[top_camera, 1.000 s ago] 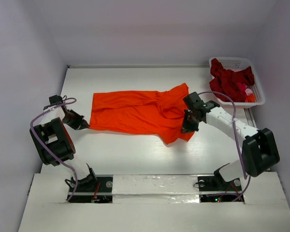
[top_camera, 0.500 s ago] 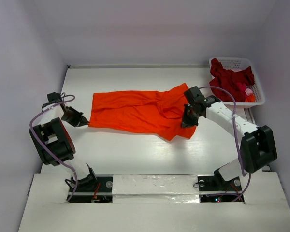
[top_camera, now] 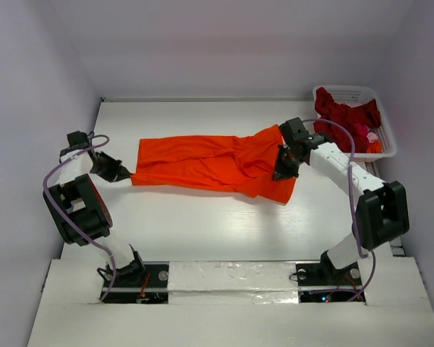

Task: Fold and stack the t-shirts
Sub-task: Fold the tshirt

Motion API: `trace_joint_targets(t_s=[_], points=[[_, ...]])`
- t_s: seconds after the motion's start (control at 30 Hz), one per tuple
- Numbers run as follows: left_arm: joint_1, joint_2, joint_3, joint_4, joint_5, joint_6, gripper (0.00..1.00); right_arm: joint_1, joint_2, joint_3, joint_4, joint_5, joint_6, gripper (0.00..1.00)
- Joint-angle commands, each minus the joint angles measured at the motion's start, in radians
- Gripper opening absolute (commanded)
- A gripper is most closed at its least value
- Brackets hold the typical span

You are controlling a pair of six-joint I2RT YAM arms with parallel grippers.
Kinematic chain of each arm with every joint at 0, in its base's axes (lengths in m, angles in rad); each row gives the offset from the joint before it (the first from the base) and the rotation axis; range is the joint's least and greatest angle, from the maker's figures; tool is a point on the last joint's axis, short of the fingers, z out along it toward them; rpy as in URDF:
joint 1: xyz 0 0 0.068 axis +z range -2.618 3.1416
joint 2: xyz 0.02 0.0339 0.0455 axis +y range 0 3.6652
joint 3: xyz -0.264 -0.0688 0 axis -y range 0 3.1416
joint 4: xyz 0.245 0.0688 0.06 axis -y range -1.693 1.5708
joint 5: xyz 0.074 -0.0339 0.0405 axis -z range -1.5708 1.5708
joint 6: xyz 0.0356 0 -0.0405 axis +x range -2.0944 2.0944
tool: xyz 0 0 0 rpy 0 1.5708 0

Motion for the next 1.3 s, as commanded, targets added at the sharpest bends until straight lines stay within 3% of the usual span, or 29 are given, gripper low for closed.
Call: trace_joint_targets(t_s=[0.0,1.27], points=[[0.004,0.008,0.065,-0.014,0.023,-0.011,0.00,-0.009,0.020,0.060,-0.015,-0.010,-0.030,0.00],[-0.014,0.140,0.223,-0.028,0.043,-0.028,0.00,-0.129,0.201,0.321,-0.076,0.013,-0.102,0.00]])
